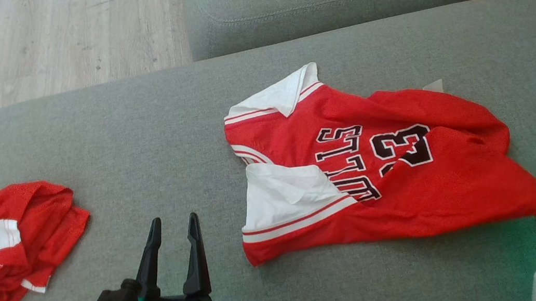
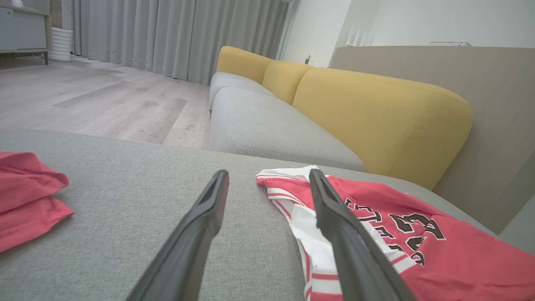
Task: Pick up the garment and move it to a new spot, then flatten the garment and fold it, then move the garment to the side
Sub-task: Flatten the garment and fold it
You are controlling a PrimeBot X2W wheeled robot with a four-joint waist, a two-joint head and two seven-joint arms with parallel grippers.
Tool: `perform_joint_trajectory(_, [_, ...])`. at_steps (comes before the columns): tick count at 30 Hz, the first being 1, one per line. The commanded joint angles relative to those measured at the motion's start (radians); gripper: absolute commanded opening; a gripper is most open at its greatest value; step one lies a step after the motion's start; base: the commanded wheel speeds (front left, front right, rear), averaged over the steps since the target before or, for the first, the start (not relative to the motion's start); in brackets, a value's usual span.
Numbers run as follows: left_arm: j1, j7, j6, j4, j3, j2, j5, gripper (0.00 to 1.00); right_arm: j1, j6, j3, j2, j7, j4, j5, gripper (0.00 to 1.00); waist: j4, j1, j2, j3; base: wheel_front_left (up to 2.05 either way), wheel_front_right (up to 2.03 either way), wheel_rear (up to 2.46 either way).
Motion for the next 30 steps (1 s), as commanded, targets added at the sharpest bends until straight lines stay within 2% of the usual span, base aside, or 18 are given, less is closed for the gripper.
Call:
perform_joint_trajectory(1, [-0.029,-0.005,0.002,-0.032,0.027,0.000,-0.004,1.00,-0.033,0.007,0.010,-0.007,-0.017,-0.047,-0.014,1.00,-0.001,0.0000,0.0000,0.003,0.00,0.00,0.00])
perform_joint_trajectory(11, [-0.042,-0.005,-0.003,-0.029,0.046,0.000,0.006,1.00,-0.054,0.007,0.030,0.050,-0.120,-0.118,-0.040,1.00,-0.018,0.0000,0.0000,0.012,0.00,0.00,0.00])
perform_joint_trajectory(22, [-0.051,-0.005,-0.005,-0.033,0.041,0.000,0.003,1.00,-0.063,0.007,0.159,0.059,-0.214,-0.090,0.085,1.00,-0.015,0.0000,0.0000,0.015,0.00,0.00,0.00])
perform_joint_trajectory(26, [-0.060,-0.005,-0.003,-0.040,0.048,0.000,0.010,1.00,-0.086,0.007,0.180,0.059,-0.226,-0.061,0.114,1.00,-0.023,0.0000,0.0000,0.027,0.00,0.00,0.00])
perform_joint_trajectory(30, [-0.117,-0.005,-0.017,-0.010,0.001,0.000,0.020,1.00,-0.141,0.007,0.180,0.059,-0.237,-0.063,0.122,1.00,-0.038,0.0000,0.0000,0.068,0.00,0.00,0.00])
